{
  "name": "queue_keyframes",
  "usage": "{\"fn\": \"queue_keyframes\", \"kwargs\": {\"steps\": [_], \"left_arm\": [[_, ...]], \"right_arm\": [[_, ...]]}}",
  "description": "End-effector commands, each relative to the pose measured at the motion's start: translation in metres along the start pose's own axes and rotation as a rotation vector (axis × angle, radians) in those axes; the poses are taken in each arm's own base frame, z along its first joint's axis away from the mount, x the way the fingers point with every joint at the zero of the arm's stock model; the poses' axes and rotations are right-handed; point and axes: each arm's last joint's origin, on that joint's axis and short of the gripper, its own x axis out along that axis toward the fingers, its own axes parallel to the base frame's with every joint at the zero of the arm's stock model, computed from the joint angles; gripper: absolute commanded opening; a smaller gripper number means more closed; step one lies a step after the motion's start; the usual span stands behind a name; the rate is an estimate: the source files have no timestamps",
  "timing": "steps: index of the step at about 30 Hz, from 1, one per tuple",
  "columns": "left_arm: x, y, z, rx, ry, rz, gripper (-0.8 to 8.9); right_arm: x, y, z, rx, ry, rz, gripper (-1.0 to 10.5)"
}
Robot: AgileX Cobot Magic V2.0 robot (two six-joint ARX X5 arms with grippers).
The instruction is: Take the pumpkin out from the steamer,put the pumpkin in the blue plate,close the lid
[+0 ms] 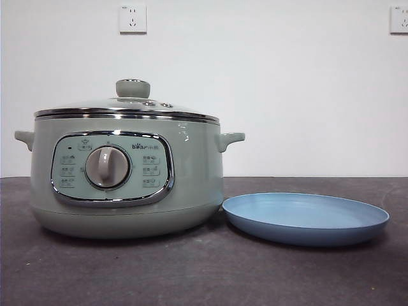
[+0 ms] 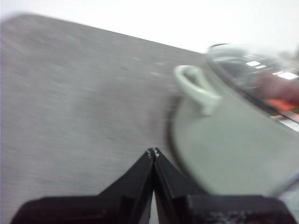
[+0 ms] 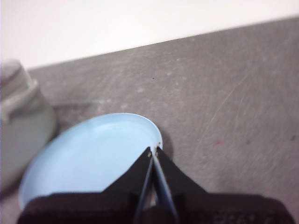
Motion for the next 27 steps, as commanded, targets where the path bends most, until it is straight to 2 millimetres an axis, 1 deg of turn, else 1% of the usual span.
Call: {"fn": "queue_keyframes", "kwargs": {"steps": [1,6,8,10,13,18,23,27], "left_arm": [[0.001,-0.001,-0.005,-0.133,0.034,-0.083,-0.03],[0.001,-0.003,-0.003,-0.134,0.035,-0.131,-0.03],[0.001,-0.003,-0.004,-0.144,0.039,-0.141,-0.05],[0.001,-0.003,-0.004,-0.148,0.044,-0.152,-0.08],[-0.001,-0.005,0.000,-0.152,0.044,-0.152,-0.08],[-0.009,-0.012,0.021,-0.138,-0.004,-0.163,-0.08],[-0.022,-0.022,0.049,-0.128,-0.035,-0.158,-0.08],[-0.024,-0.028,0.070,-0.120,-0.026,-0.158,-0.08]], "right_arm": [[0.002,-0.001,-0.004,0.226,0.008,-0.002,-0.2],[0.001,-0.001,-0.004,0.250,0.009,0.002,-0.2],[0.001,0.000,-0.003,0.271,0.019,0.036,-0.2],[0.000,0.002,-0.001,0.279,0.032,0.072,-0.2],[-0.003,0.004,0.004,0.302,0.050,0.067,-0.2],[-0.010,0.008,0.020,0.308,0.056,0.065,-0.2],[-0.019,0.016,0.048,0.303,0.038,0.070,-0.2],[-0.024,0.023,0.072,0.281,0.021,0.077,-0.2]]}}
